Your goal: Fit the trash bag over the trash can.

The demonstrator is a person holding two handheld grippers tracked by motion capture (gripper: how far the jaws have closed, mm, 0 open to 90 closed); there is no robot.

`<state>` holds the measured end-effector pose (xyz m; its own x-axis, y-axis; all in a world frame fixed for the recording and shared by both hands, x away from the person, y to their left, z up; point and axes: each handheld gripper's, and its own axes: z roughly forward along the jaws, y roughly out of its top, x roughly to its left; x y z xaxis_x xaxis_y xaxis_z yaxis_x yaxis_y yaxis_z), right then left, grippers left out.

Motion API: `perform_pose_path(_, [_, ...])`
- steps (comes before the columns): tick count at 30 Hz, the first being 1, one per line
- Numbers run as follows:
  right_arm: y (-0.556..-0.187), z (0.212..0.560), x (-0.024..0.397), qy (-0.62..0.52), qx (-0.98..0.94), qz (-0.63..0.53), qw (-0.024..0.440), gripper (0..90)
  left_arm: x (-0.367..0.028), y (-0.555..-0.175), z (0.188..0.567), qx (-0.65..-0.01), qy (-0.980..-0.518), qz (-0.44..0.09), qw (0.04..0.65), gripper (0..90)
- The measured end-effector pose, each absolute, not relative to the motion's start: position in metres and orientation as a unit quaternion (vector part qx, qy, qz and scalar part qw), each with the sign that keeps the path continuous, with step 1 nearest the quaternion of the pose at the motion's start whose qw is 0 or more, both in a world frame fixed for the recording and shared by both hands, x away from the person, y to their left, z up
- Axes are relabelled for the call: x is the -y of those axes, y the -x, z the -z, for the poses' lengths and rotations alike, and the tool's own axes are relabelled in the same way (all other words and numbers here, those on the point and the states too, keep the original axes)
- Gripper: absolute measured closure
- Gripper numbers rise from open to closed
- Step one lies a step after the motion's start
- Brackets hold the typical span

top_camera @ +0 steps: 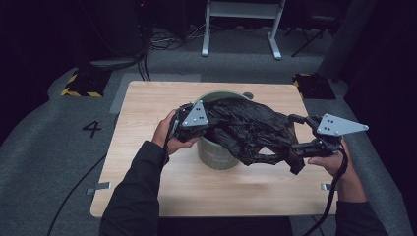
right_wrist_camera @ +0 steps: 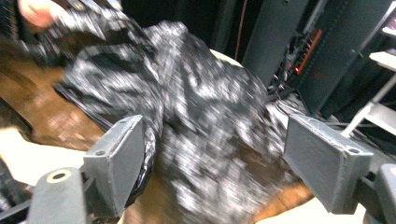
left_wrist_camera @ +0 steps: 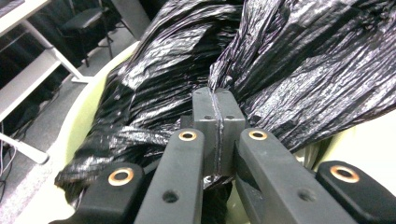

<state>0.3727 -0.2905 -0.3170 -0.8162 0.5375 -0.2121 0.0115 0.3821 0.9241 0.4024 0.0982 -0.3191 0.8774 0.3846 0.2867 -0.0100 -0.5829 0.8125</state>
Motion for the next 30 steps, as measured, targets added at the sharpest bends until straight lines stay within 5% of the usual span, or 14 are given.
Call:
perform_pose_path(9, [-0.377,0.331,0.296,-0.194,-0.79,-0.53,0.239,21.0,-0.118,-0.401,0.326,-0.134,-0.853,-0.226,0.452,89.2])
perform_pose_path(10, [-0.377,0.333,0.293,-0.183,-0.798,-0.525,0.233,38.1,-0.119,-0.4,0.327,-0.142,-0.85,-0.224,0.456,86.5])
perform_pose_path(11, [-0.377,0.333,0.293,-0.183,-0.798,-0.525,0.233,38.1,-0.119,-0.4,0.327,-0.142,-0.85,-0.224,0.456,75.1])
perform_pose_path(13, [-0.377,0.335,0.288,-0.172,-0.803,-0.519,0.238,49.2,-0.119,-0.398,0.326,-0.142,-0.848,-0.215,0.463,69.5])
perform_pose_path(14, [-0.377,0.337,0.283,-0.159,-0.808,-0.517,0.232,62.1,-0.119,-0.395,0.325,-0.138,-0.844,-0.216,0.471,56.1])
perform_pose_path(15, [-0.377,0.337,0.283,-0.159,-0.808,-0.517,0.232,62.1,-0.117,-0.392,0.324,-0.139,-0.841,-0.213,0.478,56.1])
perform_pose_path(18, [-0.377,0.338,0.277,-0.149,-0.808,-0.517,0.24,73.6,-0.112,-0.383,0.319,-0.139,-0.835,-0.213,0.487,25.2])
perform_pose_path(20, [-0.377,0.336,0.274,-0.152,-0.805,-0.518,0.246,77.7,-0.107,-0.369,0.314,-0.125,-0.827,-0.21,0.506,19.7])
perform_pose_path(30, [-0.378,0.333,0.263,-0.157,-0.805,-0.508,0.261,87.3,-0.083,-0.347,0.309,-0.1,-0.825,-0.204,0.517,17.1])
